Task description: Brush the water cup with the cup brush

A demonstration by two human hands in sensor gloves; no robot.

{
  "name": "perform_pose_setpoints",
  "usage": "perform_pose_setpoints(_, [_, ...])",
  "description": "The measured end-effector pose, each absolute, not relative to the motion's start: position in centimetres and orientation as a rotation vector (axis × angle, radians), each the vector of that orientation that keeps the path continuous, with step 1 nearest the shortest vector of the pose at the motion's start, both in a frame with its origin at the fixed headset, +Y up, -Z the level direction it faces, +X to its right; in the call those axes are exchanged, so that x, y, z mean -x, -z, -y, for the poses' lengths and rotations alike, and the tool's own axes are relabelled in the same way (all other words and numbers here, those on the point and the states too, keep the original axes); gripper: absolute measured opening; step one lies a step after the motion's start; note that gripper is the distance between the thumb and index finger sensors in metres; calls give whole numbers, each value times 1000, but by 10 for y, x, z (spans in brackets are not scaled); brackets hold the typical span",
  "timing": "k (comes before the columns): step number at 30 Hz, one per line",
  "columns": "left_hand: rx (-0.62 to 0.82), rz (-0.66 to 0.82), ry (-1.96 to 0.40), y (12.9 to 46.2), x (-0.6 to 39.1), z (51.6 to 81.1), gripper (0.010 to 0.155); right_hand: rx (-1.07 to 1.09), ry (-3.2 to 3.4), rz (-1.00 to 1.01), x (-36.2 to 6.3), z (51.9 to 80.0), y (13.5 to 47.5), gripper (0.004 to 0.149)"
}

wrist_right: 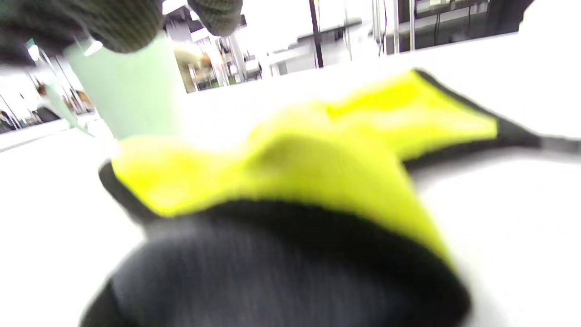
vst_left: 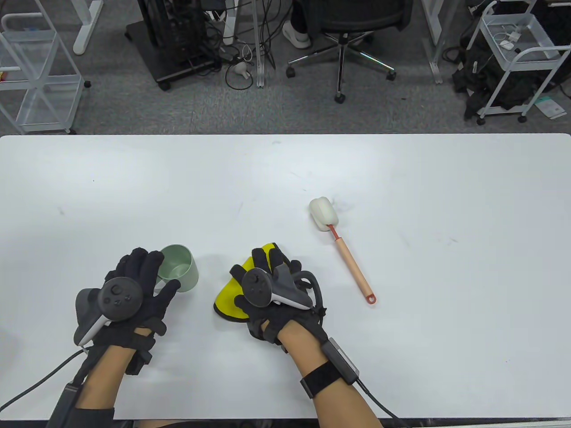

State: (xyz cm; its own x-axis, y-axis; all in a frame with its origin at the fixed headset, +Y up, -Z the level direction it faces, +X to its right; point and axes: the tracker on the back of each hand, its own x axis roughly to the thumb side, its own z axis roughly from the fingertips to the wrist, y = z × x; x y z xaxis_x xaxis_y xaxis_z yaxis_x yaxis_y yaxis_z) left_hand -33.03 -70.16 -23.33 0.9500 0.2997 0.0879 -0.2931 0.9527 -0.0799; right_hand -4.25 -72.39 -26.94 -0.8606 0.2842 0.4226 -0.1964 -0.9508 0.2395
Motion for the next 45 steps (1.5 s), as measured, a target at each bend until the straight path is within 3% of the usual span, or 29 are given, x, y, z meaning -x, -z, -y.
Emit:
perform_pose_setpoints(6, [24,121,-226,230,322,695,80,-618,-2895,27,9,674,259,69])
perform_pose_setpoints(10, [0,134,-156,228,317,690,78,-488,-2973,116,-25,675,258,75])
perform_pose_setpoints(13, [-14,139,-122,228,313,689,77,-388,-2984,213,-50,693,258,78])
perform_pose_setpoints(15, [-20,141,-104,229,312,689,78,-323,-2958,184,-60,705,261,81])
perform_pose_setpoints(17, [6,139,-92,231,310,692,80,-238,-2978,-103,-68,714,264,84])
perform_pose_setpoints(25, [11,135,-69,231,309,695,90,-379,-2952,97,-51,699,255,85])
perform_pose_setpoints(45, [47,106,-117,232,317,696,86,-394,-2899,140,-44,697,252,80])
